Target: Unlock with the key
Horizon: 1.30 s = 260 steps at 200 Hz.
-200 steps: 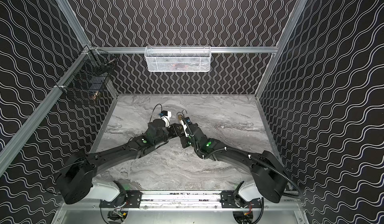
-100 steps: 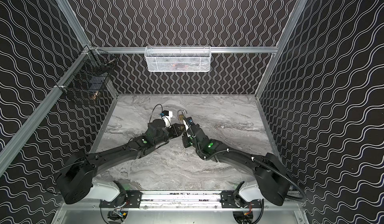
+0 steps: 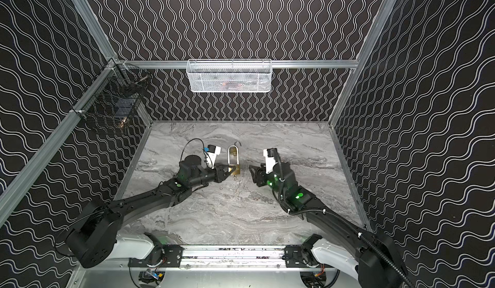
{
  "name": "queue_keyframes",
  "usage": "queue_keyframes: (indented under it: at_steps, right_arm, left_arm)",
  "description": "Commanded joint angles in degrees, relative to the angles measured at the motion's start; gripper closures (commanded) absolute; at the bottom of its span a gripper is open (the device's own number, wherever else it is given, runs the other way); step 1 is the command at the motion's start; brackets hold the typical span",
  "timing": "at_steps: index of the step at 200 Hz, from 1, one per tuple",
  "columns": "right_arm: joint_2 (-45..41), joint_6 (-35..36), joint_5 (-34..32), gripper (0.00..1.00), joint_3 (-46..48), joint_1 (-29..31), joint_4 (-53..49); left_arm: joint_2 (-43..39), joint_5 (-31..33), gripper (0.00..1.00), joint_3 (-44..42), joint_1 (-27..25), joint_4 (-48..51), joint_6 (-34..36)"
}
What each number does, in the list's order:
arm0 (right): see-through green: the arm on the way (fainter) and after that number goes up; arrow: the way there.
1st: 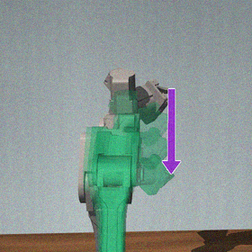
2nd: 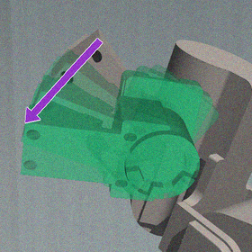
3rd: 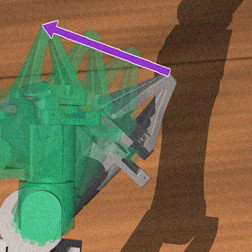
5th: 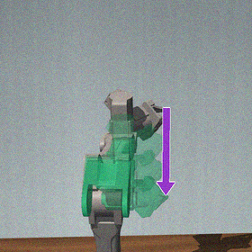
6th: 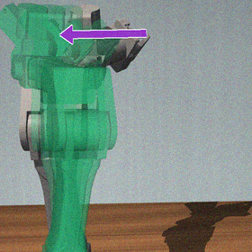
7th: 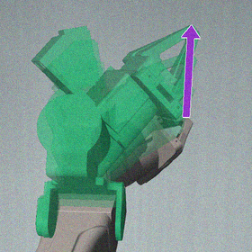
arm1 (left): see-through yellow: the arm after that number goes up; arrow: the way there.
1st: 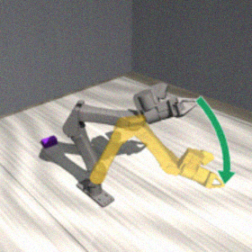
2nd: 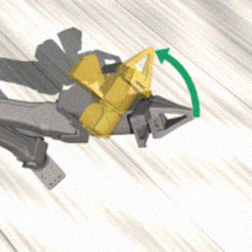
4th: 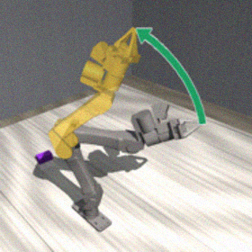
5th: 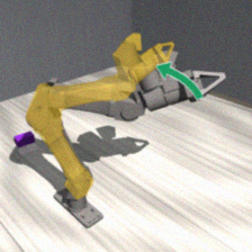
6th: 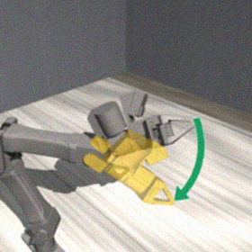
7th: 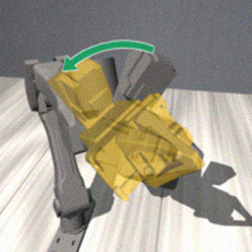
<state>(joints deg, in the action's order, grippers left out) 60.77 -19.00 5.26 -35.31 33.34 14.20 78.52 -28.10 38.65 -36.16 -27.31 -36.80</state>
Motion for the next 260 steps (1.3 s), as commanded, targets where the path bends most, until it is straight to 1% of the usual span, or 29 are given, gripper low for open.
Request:
queue_keyframes:
  at_steps: [1,21,44,52,73,84,96,108,115,131,146,165,182,191,200,206,211,215,227,237,246,255,260]
  right_arm:
    - [3.1,-0.9,16.7,0.32,-2.8,-2.7,11.3]
    - [8.6,-1.1,19.7,0.32,-6.7,-3.0,12.6]
    - [13.2,-3.0,21.8,0.32,-8.1,-3.1,17.3]
    - [14.5,-3.8,21.8,0.34,-8.7,-3.1,17.8]
    - [17.2,-4.6,20.4,0.51,-11.6,-3.0,14.5]
    - [17.9,-5.3,18.9,0.65,-12.3,-3.0,13.4]
    - [18.4,-5.7,17.5,0.77,-12.9,-3.0,12.0]
    - [18.5,-5.6,14.7,0.93,-13.9,-2.5,9.3]
    - [18.8,-5.0,13.1,1.00,-14.8,-2.1,7.1]
    - [19.6,-2.7,6.8,1.00,-17.9,-0.2,0.3]
    - [20.9,-1.6,0.3,1.00,-21.1,1.8,-5.9]
    - [21.9,-2.5,-7.4,1.00,-23.9,3.7,-10.9]
    - [21.5,-4.5,-12.7,1.00,-23.7,4.1,-12.6]
    - [20.7,-5.1,-13.8,0.98,-22.6,4.1,-12.1]
    - [19.4,-5.5,-14.9,0.91,-21.4,4.1,-11.6]
    - [18.4,-5.5,-15.4,0.81,-19.9,4.1,-11.0]
    - [17.5,-5.6,-15.6,0.69,-19.1,4.1,-10.5]
    - [16.9,-5.6,-15.7,0.63,-18.5,3.9,-9.9]
    - [14.2,-6.0,-16.4,0.55,-15.9,3.8,-8.0]
    - [11.8,-6.7,-17.6,0.50,-13.5,3.4,-6.2]
    - [9.8,-7.3,-18.4,0.45,-11.5,2.9,-5.4]
    - [8.2,-7.8,-19.1,0.39,-9.4,2.0,-4.8]
    - [7.5,-7.8,-19.1,0.35,-8.0,1.4,-4.1]
  left_arm:
    - [-0.9,-10.1,1.00,-0.6,0.1,-6.0,9.4]
    - [-2.4,-10.5,1.00,-1.1,0.1,-4.8,11.7]
    - [-3.0,-9.7,1.00,-0.3,0.0,-2.0,12.9]
    - [-3.2,-9.3,1.00,-0.2,0.0,-1.7,13.2]
    - [-3.4,-8.4,1.00,0.1,-0.1,-1.1,13.6]
    - [-3.2,-7.0,1.00,0.8,-0.3,0.4,14.4]
    - [-3.3,-5.1,1.00,1.4,-0.9,2.2,15.6]
    - [-3.3,-1.8,1.00,2.1,-1.6,4.2,16.8]
    - [-3.4,0.5,1.00,2.8,-2.4,5.8,17.8]
    - [-3.6,10.4,1.00,5.3,-5.4,11.7,21.1]
    - [-2.6,23.1,1.00,8.6,-8.8,17.5,23.8]
    - [-0.4,36.0,1.00,11.5,-11.0,21.9,23.9]
    - [0.1,42.5,1.00,11.5,-11.3,21.9,22.9]
    - [-0.1,44.3,1.00,10.9,-11.3,21.0,23.0]
    - [-0.4,44.2,1.00,10.2,-11.3,19.9,23.6]
    - [-0.8,43.6,1.00,9.7,-11.3,19.1,24.2]
    - [-1.0,42.9,1.00,9.2,-11.2,18.4,24.7]
    - [-1.2,42.3,1.00,8.9,-11.1,17.9,24.9]
    - [-1.4,38.4,1.00,8.1,-10.3,16.5,25.9]
    - [-1.3,34.7,1.00,7.4,-9.2,15.5,25.9]
    - [-0.8,28.8,1.00,6.6,-7.6,13.9,25.7]
    - [-0.2,21.3,1.00,5.1,-5.4,10.5,24.5]
    - [-0.1,15.1,1.00,4.0,-3.9,7.8,23.1]
